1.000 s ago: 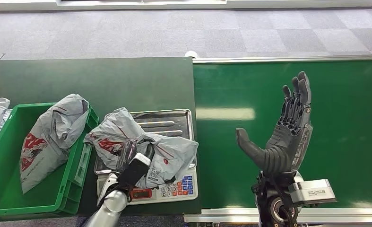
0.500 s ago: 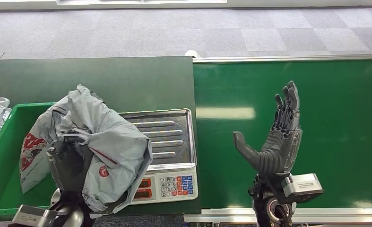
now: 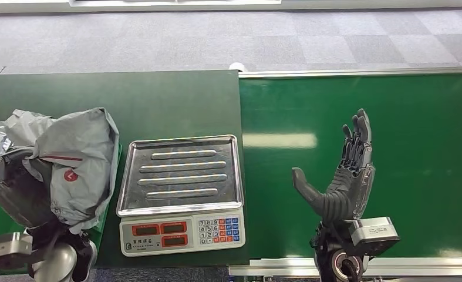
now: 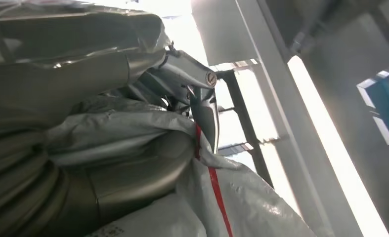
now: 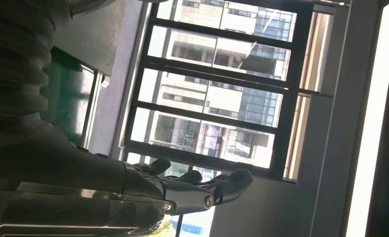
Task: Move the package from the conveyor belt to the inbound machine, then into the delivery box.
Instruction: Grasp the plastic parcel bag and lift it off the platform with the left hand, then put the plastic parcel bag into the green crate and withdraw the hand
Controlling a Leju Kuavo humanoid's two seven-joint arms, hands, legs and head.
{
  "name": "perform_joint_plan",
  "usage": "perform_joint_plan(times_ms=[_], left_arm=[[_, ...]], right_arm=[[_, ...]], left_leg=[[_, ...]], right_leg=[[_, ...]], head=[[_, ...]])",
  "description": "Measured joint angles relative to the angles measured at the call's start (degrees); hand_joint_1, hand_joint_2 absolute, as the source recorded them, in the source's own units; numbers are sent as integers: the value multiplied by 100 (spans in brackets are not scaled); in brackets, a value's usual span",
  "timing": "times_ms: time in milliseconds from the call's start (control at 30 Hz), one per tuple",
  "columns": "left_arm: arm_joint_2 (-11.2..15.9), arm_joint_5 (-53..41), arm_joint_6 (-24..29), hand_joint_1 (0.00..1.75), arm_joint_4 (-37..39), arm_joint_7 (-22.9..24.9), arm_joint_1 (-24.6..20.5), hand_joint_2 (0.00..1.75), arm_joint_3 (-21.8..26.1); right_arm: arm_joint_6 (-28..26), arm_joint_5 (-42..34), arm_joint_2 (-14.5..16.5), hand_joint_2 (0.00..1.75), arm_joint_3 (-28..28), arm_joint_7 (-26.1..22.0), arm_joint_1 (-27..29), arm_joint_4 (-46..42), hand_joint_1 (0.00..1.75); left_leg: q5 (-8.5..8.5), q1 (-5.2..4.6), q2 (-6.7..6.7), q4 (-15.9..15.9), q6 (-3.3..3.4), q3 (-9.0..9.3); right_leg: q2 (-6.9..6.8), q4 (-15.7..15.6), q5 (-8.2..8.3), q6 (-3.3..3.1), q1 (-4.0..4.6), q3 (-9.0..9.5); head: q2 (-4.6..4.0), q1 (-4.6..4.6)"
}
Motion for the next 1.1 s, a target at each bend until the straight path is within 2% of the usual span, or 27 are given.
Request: perform_joint_plan(times_ms=[167,300,400,433,533,567,800,1100], left_arm=[[114,-194,282,157,1147,452,-495,175,934],[175,-246,258,147,1700,555,-659,175,1231],[195,-409,216,147,1920,721,-712,175,1307],[203,-469,198,120,1989,789,-735,175,1325],[218,-542,165,10,2173,896,-811,175,1395],[222,-541,162,0,2220,915,-836,175,1425],[243,-360,126,0,2367,934,-905,175,1590],[233,148,-31,0,2328,693,-888,175,1701]], right_arm=[[-57,-22,0,175,-26,41,50,40,0],[-66,-30,0,175,-31,43,69,48,0],[-64,-20,0,175,-33,66,74,50,0],[-61,-10,0,175,-35,78,74,50,0],[-27,39,2,175,-38,134,68,50,0],[-10,56,2,175,-39,161,61,50,0],[38,113,3,175,-39,265,-13,50,0],[97,158,4,175,-29,348,-37,50,0]], left_leg=[[2,1,4,0,-2,1],[2,-1,6,0,-2,-2],[1,-2,6,0,-1,-4],[0,-2,5,0,-1,-5],[0,-1,3,0,-1,-5],[1,-1,3,0,-1,-5],[2,1,3,0,-2,-4],[1,0,-2,0,-2,-7]], right_leg=[[1,2,0,0,1,0],[1,1,0,0,-1,-2],[1,-1,0,0,-2,-4],[1,-1,0,0,-2,-4],[1,-1,0,0,-1,-4],[1,0,0,0,0,-4],[1,1,0,0,1,-3],[0,0,0,0,0,-3]], head=[[0,-1],[0,2],[0,1],[0,1],[0,0],[0,0],[0,1],[0,1]])
